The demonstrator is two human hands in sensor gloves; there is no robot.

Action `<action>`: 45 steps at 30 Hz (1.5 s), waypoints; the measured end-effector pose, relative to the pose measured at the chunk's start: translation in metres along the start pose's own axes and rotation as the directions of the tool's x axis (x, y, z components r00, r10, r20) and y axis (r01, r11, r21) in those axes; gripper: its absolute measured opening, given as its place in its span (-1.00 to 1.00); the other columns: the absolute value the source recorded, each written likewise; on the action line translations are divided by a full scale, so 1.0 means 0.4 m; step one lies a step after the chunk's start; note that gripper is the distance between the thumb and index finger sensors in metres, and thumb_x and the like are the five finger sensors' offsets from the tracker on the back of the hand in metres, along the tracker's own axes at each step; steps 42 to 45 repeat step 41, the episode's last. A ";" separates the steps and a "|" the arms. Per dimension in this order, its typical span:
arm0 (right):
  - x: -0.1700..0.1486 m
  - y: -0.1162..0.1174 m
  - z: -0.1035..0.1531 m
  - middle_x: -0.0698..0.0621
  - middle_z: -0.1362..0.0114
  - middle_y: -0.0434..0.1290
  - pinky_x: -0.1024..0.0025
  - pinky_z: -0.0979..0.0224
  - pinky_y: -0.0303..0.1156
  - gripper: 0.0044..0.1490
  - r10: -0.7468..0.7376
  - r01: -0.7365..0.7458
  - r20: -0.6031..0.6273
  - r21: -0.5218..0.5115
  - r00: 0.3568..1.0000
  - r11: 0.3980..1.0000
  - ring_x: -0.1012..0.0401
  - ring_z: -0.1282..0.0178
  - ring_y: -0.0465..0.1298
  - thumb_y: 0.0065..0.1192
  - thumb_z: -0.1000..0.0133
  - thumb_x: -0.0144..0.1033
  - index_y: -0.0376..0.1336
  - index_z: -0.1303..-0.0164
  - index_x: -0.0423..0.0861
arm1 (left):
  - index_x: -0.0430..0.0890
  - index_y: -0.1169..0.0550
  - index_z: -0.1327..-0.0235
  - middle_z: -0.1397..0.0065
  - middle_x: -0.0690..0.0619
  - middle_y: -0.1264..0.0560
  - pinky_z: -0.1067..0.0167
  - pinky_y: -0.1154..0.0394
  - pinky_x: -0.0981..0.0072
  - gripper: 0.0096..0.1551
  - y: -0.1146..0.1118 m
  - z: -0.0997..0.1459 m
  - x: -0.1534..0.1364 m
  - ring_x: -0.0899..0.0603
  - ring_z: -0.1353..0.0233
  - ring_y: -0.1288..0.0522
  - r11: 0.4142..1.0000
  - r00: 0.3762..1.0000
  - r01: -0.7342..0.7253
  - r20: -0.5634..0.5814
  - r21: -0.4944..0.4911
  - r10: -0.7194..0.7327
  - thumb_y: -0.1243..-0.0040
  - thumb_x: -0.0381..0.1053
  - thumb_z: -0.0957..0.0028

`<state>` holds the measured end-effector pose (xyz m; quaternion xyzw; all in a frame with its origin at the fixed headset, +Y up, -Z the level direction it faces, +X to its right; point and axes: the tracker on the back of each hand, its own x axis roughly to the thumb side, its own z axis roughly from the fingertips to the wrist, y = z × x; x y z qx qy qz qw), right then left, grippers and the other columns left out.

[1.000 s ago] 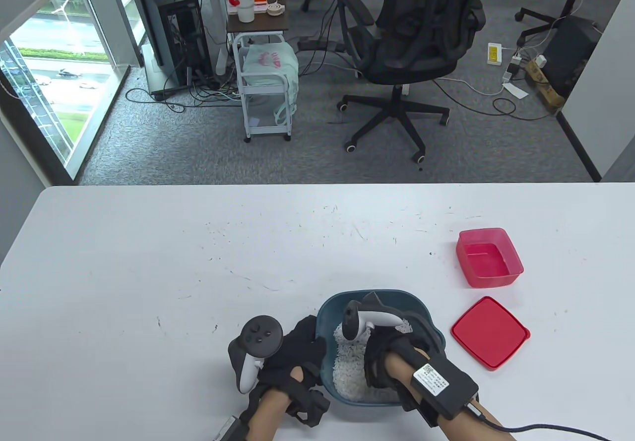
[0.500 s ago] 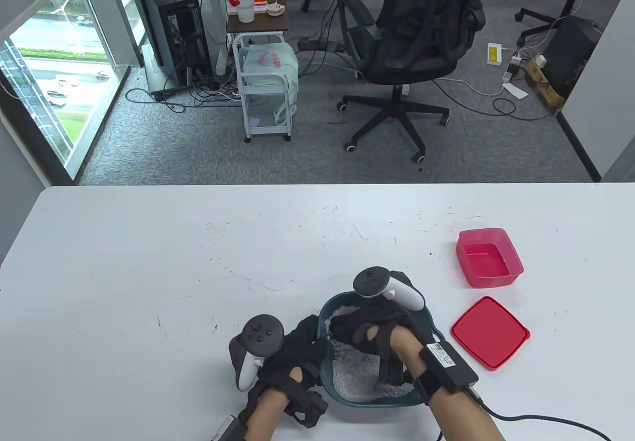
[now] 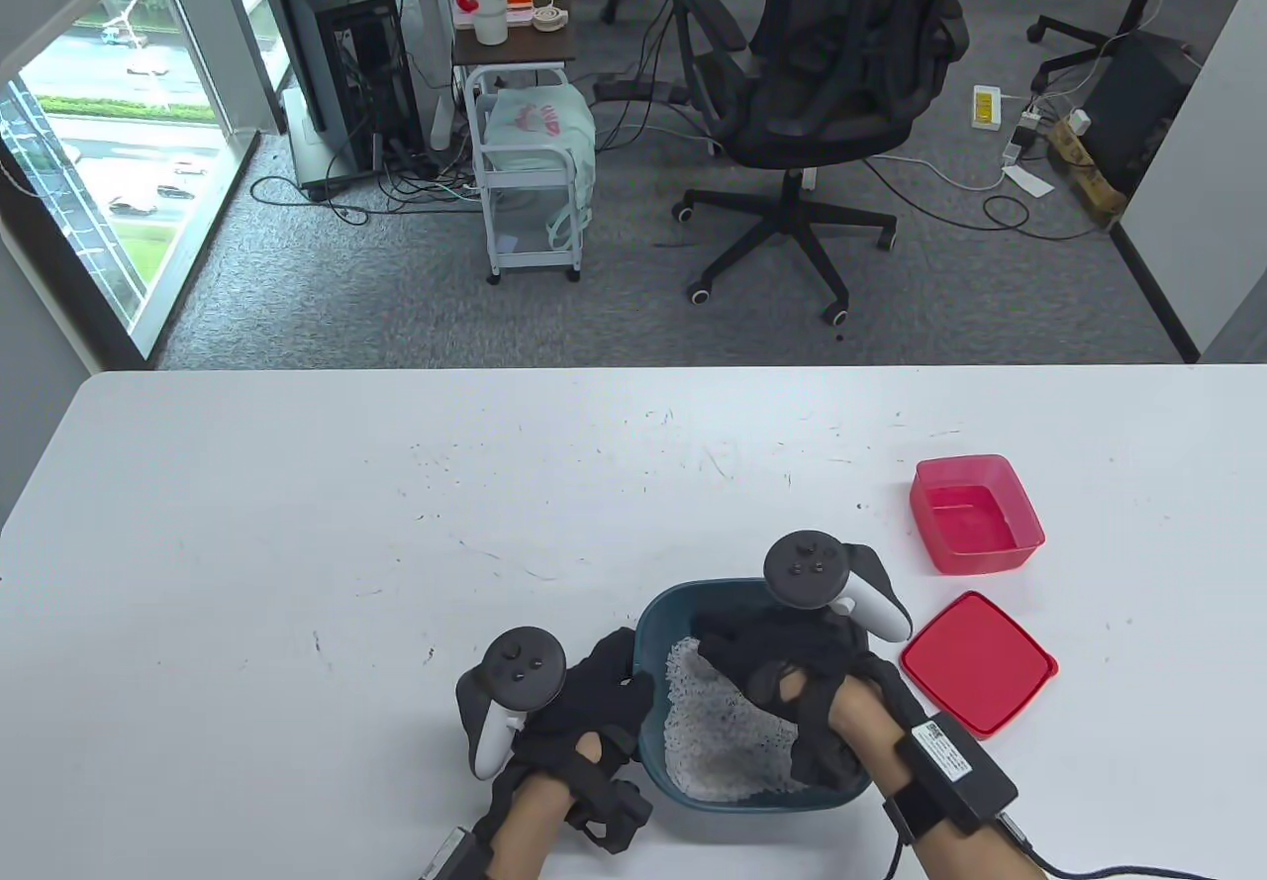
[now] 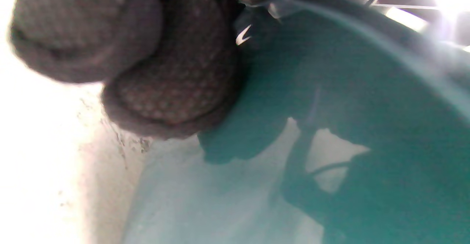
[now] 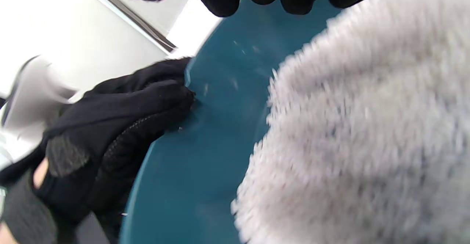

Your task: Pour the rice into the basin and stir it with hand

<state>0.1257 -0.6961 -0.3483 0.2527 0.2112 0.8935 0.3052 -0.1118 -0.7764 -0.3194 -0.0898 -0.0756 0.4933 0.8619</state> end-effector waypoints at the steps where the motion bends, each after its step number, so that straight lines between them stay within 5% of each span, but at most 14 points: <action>1: 0.009 -0.002 0.011 -0.39 -0.46 0.19 -0.40 -0.25 0.23 -0.19 0.045 -0.045 0.022 -0.030 0.999 0.999 -0.34 -0.39 0.26 0.17 0.11 -0.12 0.26 -0.29 -0.31 | -0.37 -0.45 -0.38 -0.30 -0.44 -0.54 0.48 -0.79 0.12 -0.23 0.004 0.001 0.001 -0.18 0.37 -0.83 1.000 1.000 0.016 0.004 0.011 -0.016 -0.31 0.01 0.02; 6: 0.063 -0.008 0.121 -0.25 -0.50 0.26 -0.44 -0.34 0.13 -0.22 0.440 -0.362 0.165 -0.358 0.883 0.861 -0.26 -0.49 0.19 0.22 0.14 -0.11 0.33 -0.27 -0.21 | -0.31 -0.49 -0.38 -0.35 -0.43 -0.53 0.20 -0.75 -0.12 -0.18 0.052 0.018 0.036 -0.35 0.06 -0.78 0.949 0.954 0.261 0.100 0.174 -0.281 -0.27 0.17 0.03; 8: 0.061 -0.004 0.155 -0.21 -0.52 0.24 -0.46 -0.37 0.07 -0.22 0.519 -0.419 0.161 -0.417 0.839 0.807 -0.22 -0.53 0.14 0.23 0.14 -0.11 0.31 -0.29 -0.16 | -0.26 -0.44 -0.45 -0.46 -0.44 -0.41 -0.05 -0.63 -0.30 -0.10 0.071 0.032 0.061 -0.45 -0.19 -0.66 0.883 0.887 0.397 0.141 0.252 -0.439 -0.25 0.25 0.04; 10: 0.048 -0.001 0.180 -0.20 -0.57 0.16 -0.49 -0.38 -0.02 -0.18 0.568 -0.473 0.124 -0.427 0.814 0.771 -0.23 -0.57 0.05 0.24 0.15 -0.09 0.26 -0.35 -0.10 | -0.18 -0.32 -0.57 -0.62 -0.44 -0.13 -0.31 -0.28 -0.56 0.02 0.080 0.045 0.084 -0.58 -0.49 -0.30 0.782 0.768 0.546 0.193 0.301 -0.611 -0.21 0.35 0.07; 12: 0.027 0.000 0.201 -0.18 -0.59 0.13 -0.51 -0.39 -0.06 -0.16 0.613 -0.535 0.067 -0.422 0.787 0.732 -0.23 -0.58 0.01 0.24 0.15 -0.05 0.22 -0.39 -0.06 | -0.09 -0.13 -0.67 -0.68 -0.40 0.11 -0.35 0.03 -0.70 0.14 0.086 0.060 0.106 -0.63 -0.60 0.04 0.578 0.564 0.731 0.155 0.364 -0.811 -0.13 0.44 0.09; 13: 0.009 0.000 0.212 -0.18 -0.59 0.13 -0.50 -0.40 -0.05 -0.16 0.634 -0.563 0.037 -0.423 0.773 0.710 -0.22 -0.59 0.02 0.23 0.15 -0.05 0.22 -0.38 -0.06 | -0.07 -0.06 -0.69 -0.68 -0.39 0.19 -0.34 0.11 -0.71 0.19 0.087 0.067 0.116 -0.62 -0.61 0.13 0.406 0.398 0.821 0.107 0.402 -0.911 -0.08 0.48 0.11; 15: -0.026 -0.001 0.228 -0.18 -0.59 0.14 -0.50 -0.40 -0.03 -0.16 0.639 -0.581 -0.006 -0.421 0.769 0.696 -0.21 -0.58 0.04 0.23 0.15 -0.05 0.23 -0.38 -0.06 | -0.02 0.05 -0.70 -0.66 -0.34 0.32 -0.32 0.15 -0.70 0.23 0.092 0.073 0.125 -0.59 -0.60 0.23 0.223 0.225 0.886 0.045 0.407 -0.973 0.05 0.57 0.13; 16: -0.043 -0.002 0.233 -0.17 -0.59 0.14 -0.49 -0.40 -0.03 -0.17 0.634 -0.584 -0.025 -0.416 0.773 0.697 -0.21 -0.58 0.04 0.23 0.14 -0.05 0.23 -0.38 -0.06 | 0.00 0.07 -0.70 -0.65 -0.32 0.35 -0.32 0.19 -0.70 0.25 0.094 0.074 0.126 -0.59 -0.60 0.30 0.215 0.219 0.891 0.036 0.399 -0.975 0.07 0.59 0.16; 20: -0.144 -0.025 0.264 -0.19 -0.59 0.12 -0.50 -0.41 -0.04 -0.16 0.587 -0.590 -0.143 -0.395 0.797 0.705 -0.22 -0.59 0.03 0.22 0.14 -0.05 0.22 -0.39 -0.06 | 0.06 0.06 -0.69 -0.67 -0.25 0.36 -0.35 0.25 -0.68 0.25 0.107 0.056 0.098 -0.55 -0.62 0.34 0.355 0.353 0.882 0.064 0.308 -0.933 0.06 0.59 0.23; 24: -0.227 -0.050 0.288 -0.20 -0.59 0.10 -0.50 -0.40 -0.03 -0.14 0.569 -0.630 -0.272 -0.374 0.776 0.680 -0.23 -0.58 0.03 0.22 0.14 -0.04 0.20 -0.40 -0.06 | 0.05 0.07 -0.69 -0.68 -0.26 0.34 -0.35 0.21 -0.68 0.26 0.128 0.035 0.050 -0.56 -0.62 0.32 0.326 0.338 0.920 -0.022 0.216 -0.941 0.06 0.59 0.22; 28: -0.277 -0.068 0.298 -0.21 -0.59 0.09 -0.50 -0.41 -0.04 -0.14 0.514 -0.609 -0.329 -0.385 0.792 0.693 -0.22 -0.59 0.03 0.22 0.14 -0.04 0.18 -0.41 -0.07 | 0.04 0.02 -0.69 -0.69 -0.26 0.31 -0.36 0.21 -0.68 0.24 0.145 0.020 0.014 -0.56 -0.62 0.30 0.424 0.436 0.886 -0.028 0.190 -0.899 0.01 0.57 0.22; 45: -0.324 -0.072 0.296 -0.24 -0.58 0.11 -0.49 -0.39 0.00 -0.15 0.435 -0.545 -0.344 -0.359 0.832 0.758 -0.23 -0.57 0.07 0.20 0.13 -0.05 0.19 -0.40 -0.09 | 0.01 -0.02 -0.68 -0.69 -0.29 0.23 -0.36 0.17 -0.67 0.20 0.129 0.008 -0.005 -0.56 -0.63 0.23 0.453 0.459 0.880 -0.011 0.141 -0.888 -0.02 0.53 0.19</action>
